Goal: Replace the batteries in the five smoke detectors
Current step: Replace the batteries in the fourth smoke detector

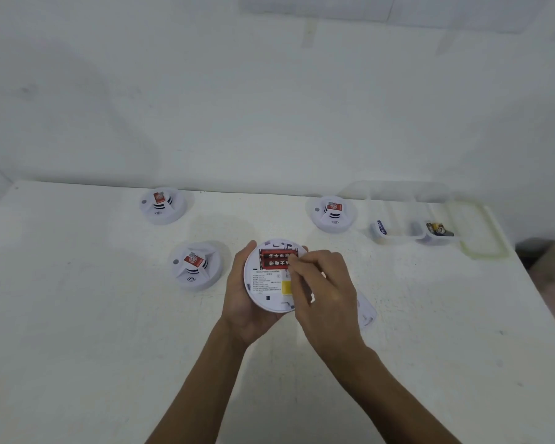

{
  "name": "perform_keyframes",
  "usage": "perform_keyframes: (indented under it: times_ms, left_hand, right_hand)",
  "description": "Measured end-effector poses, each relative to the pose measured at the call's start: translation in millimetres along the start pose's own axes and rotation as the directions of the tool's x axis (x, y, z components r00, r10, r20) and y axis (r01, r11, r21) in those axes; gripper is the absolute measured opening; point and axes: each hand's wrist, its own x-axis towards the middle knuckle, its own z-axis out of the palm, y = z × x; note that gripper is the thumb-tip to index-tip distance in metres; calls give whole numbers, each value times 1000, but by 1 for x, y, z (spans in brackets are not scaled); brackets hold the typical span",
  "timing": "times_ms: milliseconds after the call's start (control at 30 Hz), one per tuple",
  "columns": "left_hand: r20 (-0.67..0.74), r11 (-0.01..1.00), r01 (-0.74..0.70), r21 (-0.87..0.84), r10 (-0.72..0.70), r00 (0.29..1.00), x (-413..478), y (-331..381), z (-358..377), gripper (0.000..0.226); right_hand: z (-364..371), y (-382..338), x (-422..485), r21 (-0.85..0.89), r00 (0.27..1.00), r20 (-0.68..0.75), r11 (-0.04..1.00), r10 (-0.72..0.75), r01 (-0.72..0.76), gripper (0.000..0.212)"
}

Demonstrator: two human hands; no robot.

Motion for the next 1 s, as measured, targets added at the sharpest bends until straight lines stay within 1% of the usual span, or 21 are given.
perform_keyframes:
  times_ms: [33, 67, 167, 200, 267, 300, 333, 400, 433, 467, 567, 600, 633, 700, 733, 800, 833, 900, 933, 1000]
  left_hand:
    - [-5, 1000, -12, -6, 12, 1000, -1, 0, 0, 75]
    - [-5, 1000, -5, -11, 5, 1000, -2, 1, 2, 81]
    - [-64, 1000, -8, -19, 7, 998, 0, 2, 4, 83]
    - [-83, 1000, -17, -1, 17, 996, 1, 2, 3, 88]
    - [-91, 999, -30, 33, 33, 995, -1, 3, 4, 98]
    - [-68, 1000, -22, 13, 23, 997, -3, 3, 5, 95]
    - [-53, 1000, -21, -11, 20, 998, -3, 2, 5, 85]
    - [-67, 1000, -20, 13, 21, 998, -3, 2, 5, 65]
    - [-43, 1000, -16, 20, 17, 999, -2, 1, 3, 60]
    - [-2, 1000, -27, 11, 27, 1000, -2, 0, 1, 57]
    - [-12, 1000, 28, 10, -27, 1000, -2, 2, 5, 58]
    - [2, 999, 36, -41, -36, 999, -3, 0, 4, 62]
    - [36, 997, 41, -72, -38, 999, -3, 0, 4, 66]
    - [54, 994, 53, -91, -48, 997, -2, 1, 7, 69]
    - [50, 992, 80, -93, -76, 996, -2, 2, 9, 69]
    - [111, 979, 155, -134, -140, 984, -2, 5, 8, 71]
    - [132, 973, 175, -153, -156, 979, -2, 5, 6, 71]
    - [166, 966, 191, -175, -162, 973, -2, 3, 0, 72]
    - [190, 962, 201, -183, -166, 968, -1, 2, -2, 72]
    - [205, 956, 220, -193, -180, 962, 0, 0, -3, 73]
  right_hand:
    - [-1, 1, 0, -42, 999, 11, 998, -39, 40, 29]
    - [-1, 2, -1, -80, 997, 29, 994, -71, 73, 28]
    - [-3, 1, -5, -185, 982, 72, 965, -176, 187, 35]
    - [-4, 1, -8, -210, 977, 81, 954, -199, 212, 38]
    - [-5, 1, -10, -207, 976, 107, 955, -192, 210, 42]
    - [-6, 1, -11, -194, 977, 126, 961, -175, 197, 40]
    - [-7, 1, -11, -180, 977, 146, 967, -157, 182, 37]
    - [-9, 3, -11, -152, 976, 179, 976, -127, 155, 34]
    - [-9, 4, -9, -137, 975, 185, 979, -122, 149, 33]
    - [-10, 6, -8, -117, 974, 191, 982, -124, 148, 32]
    - [-16, 8, -2, -21, 966, 224, 991, -127, 136, 34]
    - [-19, 8, -1, 17, 970, 215, 993, -114, 113, 35]
    - [-23, 8, 0, 60, 978, 191, 995, -85, 74, 36]
    - [-31, 14, 2, 136, 992, 129, 990, 4, -21, 34]
    - [-34, 20, 1, 143, 993, 104, 988, 50, -65, 31]
    - [-36, 39, -3, 95, 979, 112, 979, 172, -182, 27]
    - [-36, 50, -6, 39, 955, 147, 963, 258, -266, 25]
    - [-32, 73, -16, -138, 863, 245, 897, 441, -419, 25]
    - [-30, 84, -21, -237, 804, 299, 856, 514, -459, 29]
    - [-27, 100, -28, -417, 697, 390, 791, 601, -448, 34]
